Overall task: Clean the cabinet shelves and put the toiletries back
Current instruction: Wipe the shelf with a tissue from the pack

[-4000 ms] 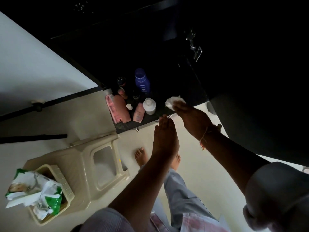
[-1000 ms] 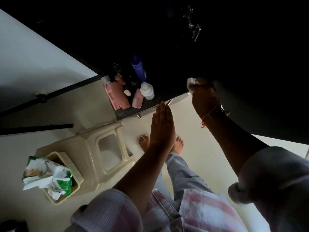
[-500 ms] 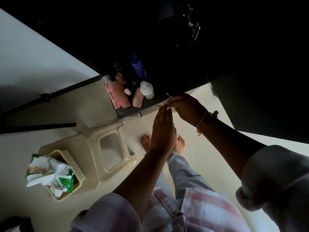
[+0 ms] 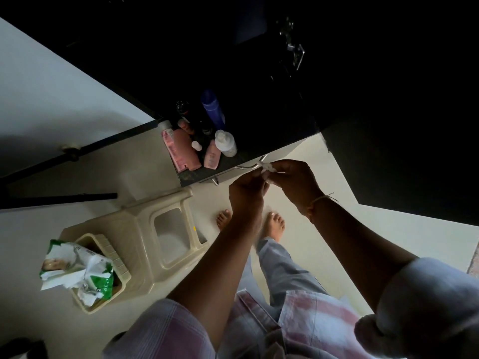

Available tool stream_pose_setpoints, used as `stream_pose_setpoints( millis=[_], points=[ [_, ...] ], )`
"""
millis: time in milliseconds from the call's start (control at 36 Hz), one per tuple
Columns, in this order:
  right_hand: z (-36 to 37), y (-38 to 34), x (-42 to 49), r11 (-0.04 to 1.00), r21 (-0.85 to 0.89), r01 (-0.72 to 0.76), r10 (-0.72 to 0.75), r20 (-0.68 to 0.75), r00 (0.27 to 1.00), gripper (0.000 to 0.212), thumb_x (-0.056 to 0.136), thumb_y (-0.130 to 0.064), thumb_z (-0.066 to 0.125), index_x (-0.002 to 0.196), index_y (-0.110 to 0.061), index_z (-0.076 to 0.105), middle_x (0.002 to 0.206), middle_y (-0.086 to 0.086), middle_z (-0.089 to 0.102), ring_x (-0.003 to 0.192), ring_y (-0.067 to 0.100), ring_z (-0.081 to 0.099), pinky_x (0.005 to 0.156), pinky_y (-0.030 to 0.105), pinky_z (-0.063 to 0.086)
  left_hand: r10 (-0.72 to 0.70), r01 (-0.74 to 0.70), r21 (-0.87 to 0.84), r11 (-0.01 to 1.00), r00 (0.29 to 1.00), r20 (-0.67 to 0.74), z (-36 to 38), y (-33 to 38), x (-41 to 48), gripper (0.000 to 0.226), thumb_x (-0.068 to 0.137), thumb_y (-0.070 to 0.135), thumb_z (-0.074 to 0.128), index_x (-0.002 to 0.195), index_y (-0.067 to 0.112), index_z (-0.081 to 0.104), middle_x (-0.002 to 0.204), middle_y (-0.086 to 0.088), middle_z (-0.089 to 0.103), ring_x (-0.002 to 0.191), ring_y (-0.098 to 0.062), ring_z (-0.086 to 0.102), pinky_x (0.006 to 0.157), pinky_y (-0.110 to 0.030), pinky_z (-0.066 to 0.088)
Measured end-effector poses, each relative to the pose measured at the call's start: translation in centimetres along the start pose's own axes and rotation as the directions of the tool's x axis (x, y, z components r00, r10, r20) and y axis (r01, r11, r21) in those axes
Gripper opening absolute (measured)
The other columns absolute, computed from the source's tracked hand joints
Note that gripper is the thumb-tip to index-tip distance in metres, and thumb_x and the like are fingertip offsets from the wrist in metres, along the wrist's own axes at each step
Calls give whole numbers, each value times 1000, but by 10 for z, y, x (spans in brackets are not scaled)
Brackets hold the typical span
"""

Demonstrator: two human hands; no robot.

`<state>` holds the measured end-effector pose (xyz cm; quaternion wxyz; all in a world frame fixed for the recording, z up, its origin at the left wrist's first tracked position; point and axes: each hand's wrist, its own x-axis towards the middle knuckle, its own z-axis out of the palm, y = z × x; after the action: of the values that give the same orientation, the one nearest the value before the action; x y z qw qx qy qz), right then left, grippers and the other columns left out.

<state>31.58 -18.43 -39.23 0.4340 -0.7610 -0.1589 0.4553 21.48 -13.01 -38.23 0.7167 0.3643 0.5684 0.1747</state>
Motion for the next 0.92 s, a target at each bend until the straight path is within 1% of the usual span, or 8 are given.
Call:
stream_pose_setpoints(
  millis=[194,333,472,639,722,778,833,917],
  points=[
    [1,-4,-9,994,-113,-8,8,2,1000,29,69,-48,77,91,-29,75,81,-5,75,84,15,71,83,43,57,-63,62,-30,998,997,-33,-9,12,-11,4,84,-8,66,87,-8,69,90,-26,69,84,-26,69,82,-30,58],
    [12,-17,-28,992,-123,-7,7,4,1000,18,84,-27,74,97,-14,75,84,-3,72,68,6,61,61,16,44,-84,82,-39,996,995,-55,-28,15,-21,9,81,-3,72,83,4,66,90,-23,69,86,-26,66,76,-27,57],
    [41,-34,-46,988,-156,20,0,127,992,17,89,-23,67,106,-21,71,97,0,73,93,17,68,84,32,54,-153,155,-162,975,988,26,-60,20,-30,27,89,5,66,115,2,59,115,-16,67,110,-26,64,87,-33,54],
    [87,-62,-63,940,-276,198,-104,320,942,30,92,-8,55,118,-20,66,113,-1,69,105,14,62,94,28,49,-108,98,-205,974,993,-39,-114,40,-44,25,84,2,69,108,-3,63,94,-13,71,93,-22,68,88,-34,56],
    [115,-72,-67,906,-322,274,-138,387,912,35,92,-7,57,125,-18,61,121,-2,67,111,12,61,99,27,47,-41,21,-117,993,985,-168,-152,47,-46,19,84,7,71,101,1,67,92,-13,72,87,-20,68,80,-28,55],
    [138,-79,-69,862,-384,330,-138,450,882,37,92,-13,60,128,-18,59,126,-1,64,114,14,60,100,26,45,35,-42,-20,999,966,-258,-179,51,-49,3,82,10,72,84,10,71,73,-4,67,72,-17,61,71,-30,51],
    [163,-86,-72,776,-466,425,-141,529,837,40,92,-18,61,132,-16,57,133,2,59,121,18,55,103,27,42,118,-75,129,989,925,-362,-208,50,-52,13,81,19,69,69,14,66,58,3,57,60,-13,50,61,-29,42],
    [205,-94,-76,592,-557,582,-88,674,734,48,95,-24,56,141,-17,47,146,5,46,135,21,42,113,29,31,214,-24,354,935,834,-508,-252,48,-59,23,84,27,58,67,11,61,54,-1,56,51,-10,43,52,-26,34]
  ],
)
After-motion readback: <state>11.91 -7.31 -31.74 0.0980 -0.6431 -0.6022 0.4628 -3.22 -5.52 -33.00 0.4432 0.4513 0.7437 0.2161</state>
